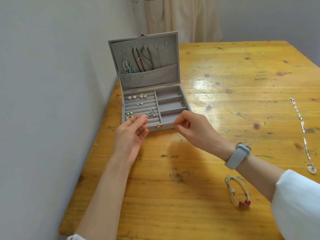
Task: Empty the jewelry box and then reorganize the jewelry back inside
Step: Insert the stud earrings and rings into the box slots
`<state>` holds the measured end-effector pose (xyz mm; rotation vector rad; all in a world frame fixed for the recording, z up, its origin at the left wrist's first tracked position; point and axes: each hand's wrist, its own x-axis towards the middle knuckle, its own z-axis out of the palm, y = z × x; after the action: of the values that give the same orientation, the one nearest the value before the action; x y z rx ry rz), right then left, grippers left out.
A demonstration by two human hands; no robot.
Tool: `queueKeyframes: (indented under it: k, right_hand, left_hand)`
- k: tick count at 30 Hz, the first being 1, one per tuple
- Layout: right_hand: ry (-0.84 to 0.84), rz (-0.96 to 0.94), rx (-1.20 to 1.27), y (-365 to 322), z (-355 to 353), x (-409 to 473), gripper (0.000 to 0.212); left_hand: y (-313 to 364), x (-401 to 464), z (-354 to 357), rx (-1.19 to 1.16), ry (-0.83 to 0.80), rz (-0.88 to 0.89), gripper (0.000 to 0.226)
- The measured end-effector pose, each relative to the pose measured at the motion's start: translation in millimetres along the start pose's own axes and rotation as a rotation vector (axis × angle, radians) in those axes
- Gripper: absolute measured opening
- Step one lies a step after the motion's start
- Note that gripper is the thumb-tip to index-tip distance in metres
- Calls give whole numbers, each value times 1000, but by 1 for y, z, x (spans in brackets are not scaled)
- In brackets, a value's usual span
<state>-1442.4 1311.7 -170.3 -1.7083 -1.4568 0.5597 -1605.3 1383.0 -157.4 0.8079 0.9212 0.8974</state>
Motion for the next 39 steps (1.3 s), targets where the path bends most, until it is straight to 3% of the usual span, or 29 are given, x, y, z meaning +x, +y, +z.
queueKeyframes:
  k: [4,7,11,19,24,31,39]
  right_hand:
    - [-11,11,-3,2,2,-1,11]
    - [-17,21,4,3,3,-2,8]
    - [-15,18,9,3,4,-1,9]
    - [10,24,11,5,5,1,9]
    - [30,25,24,7,4,3,9]
    - [52,12,58,6,6,9,11]
    - [38,-84,-25,-1,26,38,7]
  left_hand:
    - [-1,7,-7,507,131,242,8]
    - [-2,12,-9,891,121,489,8]
    - [-5,22,-4,1148,94,577,4]
    - [-7,35,8,1323,183,532,11]
    - [1,39,13,1496,139,463,16]
    - [-9,28,1,1588,67,624,24]
    - [-21,26,-11,1479,160,703,23]
